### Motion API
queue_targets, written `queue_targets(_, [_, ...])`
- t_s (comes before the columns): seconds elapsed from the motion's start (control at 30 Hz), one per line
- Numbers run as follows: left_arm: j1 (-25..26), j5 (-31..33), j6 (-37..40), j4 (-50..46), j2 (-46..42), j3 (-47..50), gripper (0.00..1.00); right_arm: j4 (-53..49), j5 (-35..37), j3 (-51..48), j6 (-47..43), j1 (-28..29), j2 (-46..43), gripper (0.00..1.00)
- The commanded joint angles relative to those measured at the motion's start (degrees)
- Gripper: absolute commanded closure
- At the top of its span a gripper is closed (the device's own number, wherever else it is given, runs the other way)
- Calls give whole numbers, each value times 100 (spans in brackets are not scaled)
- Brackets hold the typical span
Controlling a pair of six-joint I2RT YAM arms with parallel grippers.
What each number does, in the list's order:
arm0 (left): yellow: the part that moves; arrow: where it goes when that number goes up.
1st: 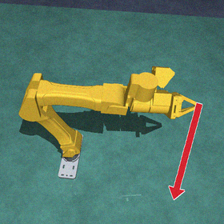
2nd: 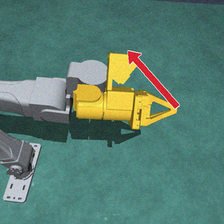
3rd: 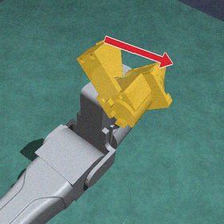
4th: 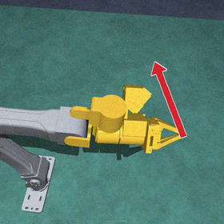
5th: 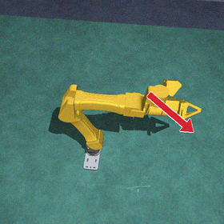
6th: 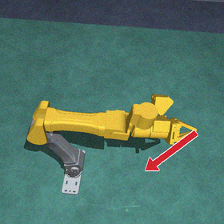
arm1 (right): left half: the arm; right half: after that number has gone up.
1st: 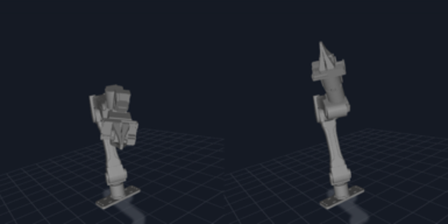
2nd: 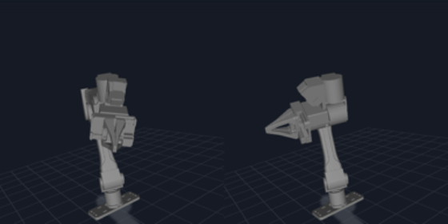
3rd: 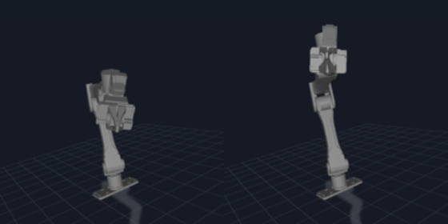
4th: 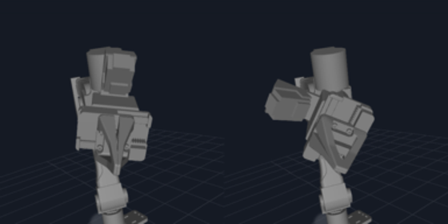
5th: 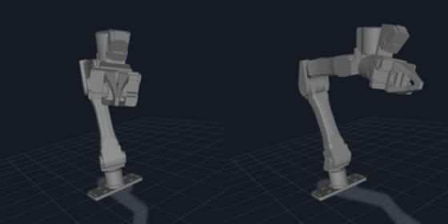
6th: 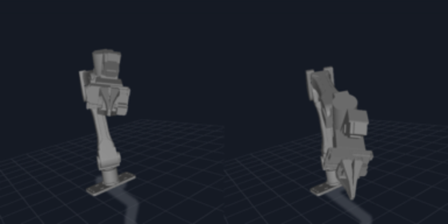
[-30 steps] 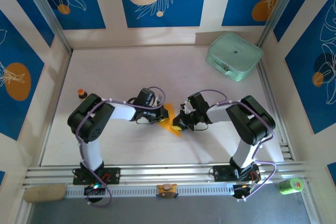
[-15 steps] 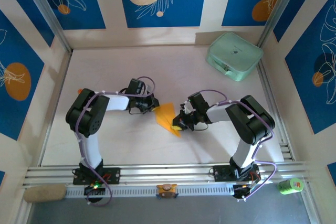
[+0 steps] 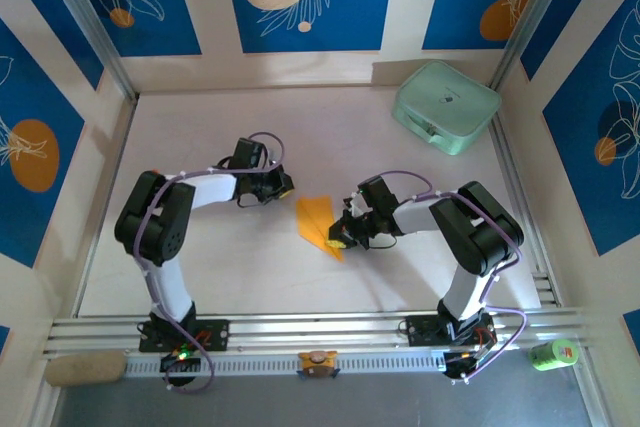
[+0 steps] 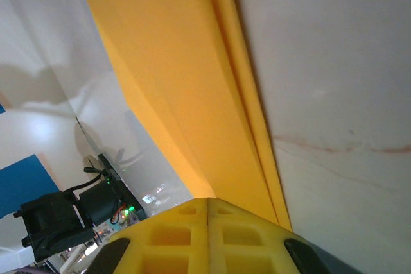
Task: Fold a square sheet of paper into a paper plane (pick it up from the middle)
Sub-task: Fourth fold the wing at the center of the table.
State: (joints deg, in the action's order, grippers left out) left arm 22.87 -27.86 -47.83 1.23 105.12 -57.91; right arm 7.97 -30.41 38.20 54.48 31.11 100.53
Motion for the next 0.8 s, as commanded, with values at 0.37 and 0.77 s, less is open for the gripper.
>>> queue_targets(0.37, [1123,-486,-195,654,394,376,97,-740,464,-203,-16,114,142,100])
queue_targets(0.77, [1096,-180,41,419,628,583,100,-1143,593,367,-567,342,-410,100])
